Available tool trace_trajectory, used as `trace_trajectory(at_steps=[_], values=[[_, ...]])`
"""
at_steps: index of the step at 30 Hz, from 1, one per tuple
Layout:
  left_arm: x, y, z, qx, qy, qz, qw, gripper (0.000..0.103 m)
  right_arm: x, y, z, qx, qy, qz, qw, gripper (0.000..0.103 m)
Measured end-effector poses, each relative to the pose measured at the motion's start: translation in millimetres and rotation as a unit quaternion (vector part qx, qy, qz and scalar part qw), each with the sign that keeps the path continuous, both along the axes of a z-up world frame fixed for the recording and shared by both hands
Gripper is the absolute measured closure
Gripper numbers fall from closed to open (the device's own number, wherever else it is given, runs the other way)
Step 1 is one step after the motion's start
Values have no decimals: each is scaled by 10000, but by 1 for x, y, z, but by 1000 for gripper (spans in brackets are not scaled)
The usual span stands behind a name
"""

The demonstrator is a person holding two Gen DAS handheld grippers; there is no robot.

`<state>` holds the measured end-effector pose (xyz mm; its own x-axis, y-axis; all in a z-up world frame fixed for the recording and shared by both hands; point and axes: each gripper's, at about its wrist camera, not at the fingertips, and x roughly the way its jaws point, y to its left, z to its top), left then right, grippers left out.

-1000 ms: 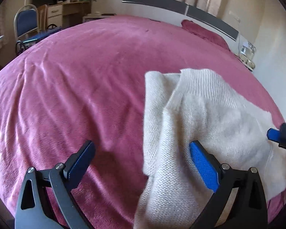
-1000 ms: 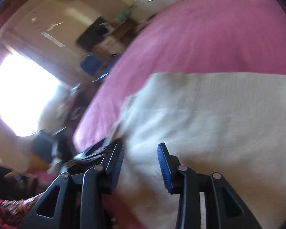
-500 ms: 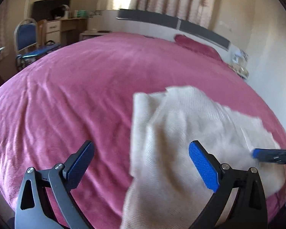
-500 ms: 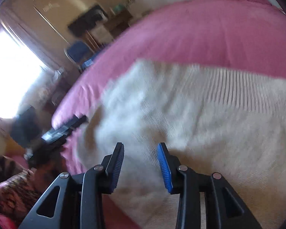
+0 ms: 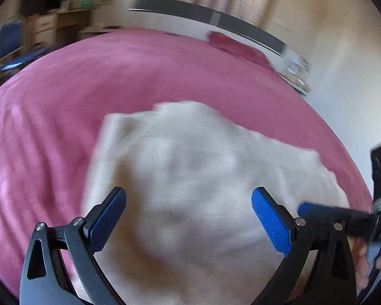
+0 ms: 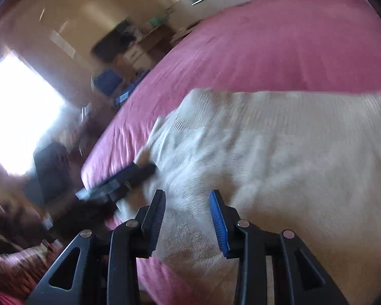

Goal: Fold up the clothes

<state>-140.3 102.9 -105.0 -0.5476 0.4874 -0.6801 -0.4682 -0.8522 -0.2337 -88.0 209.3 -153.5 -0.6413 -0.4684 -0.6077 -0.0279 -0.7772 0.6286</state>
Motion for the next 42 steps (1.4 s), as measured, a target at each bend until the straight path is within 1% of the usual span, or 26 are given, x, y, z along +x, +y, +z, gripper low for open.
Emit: trace_trajectory(at_steps=[1, 3, 4, 5, 6, 7, 8, 9, 10, 11, 12, 14, 16, 19, 21, 23, 24, 25, 27, 30, 32, 33, 35, 37, 39, 42], values=[[2, 13, -2, -118, 55, -220, 9997, 2, 4, 10, -3, -181, -52, -157, 9997, 67], [4, 36, -8, -391, 120, -624, 9972, 2, 10, 31, -19, -449, -276, -391, 9978, 67], [2, 45, -15, -635, 79, -752, 9951, 2, 13, 41, -27, -582, -387, -508, 9963, 67], [0, 53, -28, -959, 9, -787, 9923, 2, 16, 52, -36, -715, -498, -625, 9942, 67], [0, 57, -39, -1188, -58, -841, 9893, 1, 19, 62, -44, -848, -609, -741, 9918, 70], [2, 59, -44, -1222, 28, -888, 9885, 0, 21, 69, -51, -967, -679, -829, 9895, 82], [2, 58, -41, -1195, 31, -911, 9886, 0, 22, 71, -55, -1064, -688, -876, 9881, 88], [1, 57, -38, -1162, 7, -930, 9889, 0, 23, 73, -60, -1161, -697, -924, 9865, 87], [0, 56, -35, -1130, -16, -948, 9891, 0, 24, 74, -60, -1204, -691, -931, 9859, 85], [-1, 55, -31, -1097, -40, -967, 9892, 0, 27, 74, -54, -1167, -663, -880, 9870, 75], [-3, 51, -26, -1003, -81, -957, 9903, 0, 30, 73, -46, -1113, -606, -808, 9886, 70], [-10, 39, -15, -920, -130, -831, 9922, 0, 40, 79, -29, -947, -432, -697, 9921, 68], [-23, 21, -4, -876, -157, -597, 9942, 0, 55, 96, -10, -720, -275, -685, 9947, 66], [-41, -12, 7, -685, -300, -169, 9971, 0, 84, 136, 10, -404, -266, -995, 9939, 60], [-55, -40, 11, -526, -453, 211, 9974, 0, 104, 162, 14, -239, -430, -1344, 9897, 58], [-72, -65, 11, -376, -681, 608, 9951, 0, 122, 186, 12, -76, -705, -1693, 9830, 57], [-74, -83, 12, -291, -769, 773, 9936, 0, 131, 198, 9, 5, -865, -1867, 9786, 57], [-77, -94, 10, -263, -833, 898, 9921, 0, 138, 207, 4, 27, -1018, -1994, 9746, 56], [-84, -112, 7, -234, -950, 1131, 9888, 0, 147, 222, -9, -109, -1299, -2106, 9688, 55], [-91, -126, -2, -566, -1227, 1205, 9835, 0, 159, 243, -29, -344, -1693, -2260, 9587, 54], [-95, -126, -10, -815, -1464, 1056, 9802, 0, 164, 251, -37, -605, -1749, -2333, 9546, 54], [-96, -123, -12, -936, -1490, 987, 9794, 0, 166, 254, -40, -721, -1717, -2378, 9533, 54], [-95, -117, -12, -1161, -1357, 898, 9798, 0, 166, 255, -44, -836, -1641, -2441, 9521, 53], [-94, -113, -11, -1193, -1238, 850, 9814, 0, 166, 258, -48, -902, -1601, -2447, 9520, 53], [-96, -110, -12, -1205, -1269, 846, 9809, 0, 170, 265, -49, -946, -1608, -2453, 9513, 52], [-101, -106, -14, -1216, -1312, 879, 9799, 0, 168, 266, -52, -1038, -1548, -2399, 9528, 46]])
